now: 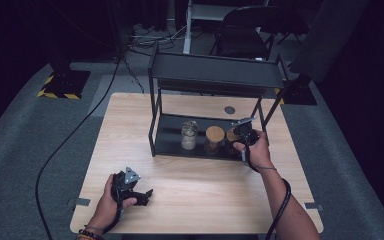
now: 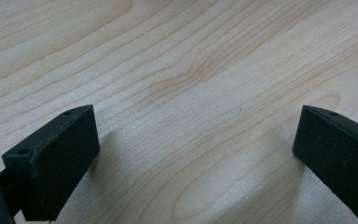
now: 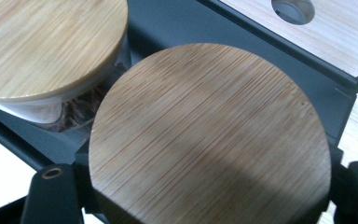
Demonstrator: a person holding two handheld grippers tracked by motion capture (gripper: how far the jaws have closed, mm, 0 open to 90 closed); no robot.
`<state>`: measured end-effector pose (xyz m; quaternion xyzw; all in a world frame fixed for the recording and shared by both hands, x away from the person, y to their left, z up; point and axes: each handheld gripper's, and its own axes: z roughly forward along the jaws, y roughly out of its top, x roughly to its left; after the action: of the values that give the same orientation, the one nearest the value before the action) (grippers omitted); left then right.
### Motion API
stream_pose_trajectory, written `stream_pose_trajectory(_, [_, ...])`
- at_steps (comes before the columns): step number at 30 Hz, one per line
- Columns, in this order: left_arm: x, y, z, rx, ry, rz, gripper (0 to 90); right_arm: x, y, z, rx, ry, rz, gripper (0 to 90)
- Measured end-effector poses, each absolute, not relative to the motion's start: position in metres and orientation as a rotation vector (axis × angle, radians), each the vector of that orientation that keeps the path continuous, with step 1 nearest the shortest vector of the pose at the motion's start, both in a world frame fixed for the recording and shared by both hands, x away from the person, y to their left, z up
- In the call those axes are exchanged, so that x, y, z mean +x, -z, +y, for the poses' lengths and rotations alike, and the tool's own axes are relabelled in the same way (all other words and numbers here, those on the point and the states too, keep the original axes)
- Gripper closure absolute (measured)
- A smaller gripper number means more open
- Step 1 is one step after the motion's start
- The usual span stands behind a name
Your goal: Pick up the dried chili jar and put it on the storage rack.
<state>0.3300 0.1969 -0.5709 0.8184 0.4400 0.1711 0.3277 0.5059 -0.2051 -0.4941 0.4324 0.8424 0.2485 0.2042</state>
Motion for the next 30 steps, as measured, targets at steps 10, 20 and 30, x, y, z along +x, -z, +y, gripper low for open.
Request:
stream_pose_trajectory(10, [0.3300, 0.5709, 0.1970, 2.143, -0.448, 1.151, 0.0, 0.5064, 0.4951, -0.2070, 1.215, -0.703, 2.348, 25.1])
stream_pose_trajectory(20, [0.3300, 0.5709, 0.1969, 2.143, -0.448, 1.152, 0.0, 0.5066, 0.4955, -0.2084, 1.228, -0.695, 2.348, 24.2])
stream_pose_trajectory(30, [0.3300, 0.5709, 0.1969, 2.143, -0.448, 1.151, 0.0, 0.5065, 0.4974, -0.2088, 1.235, -0.667, 2.346, 20.2])
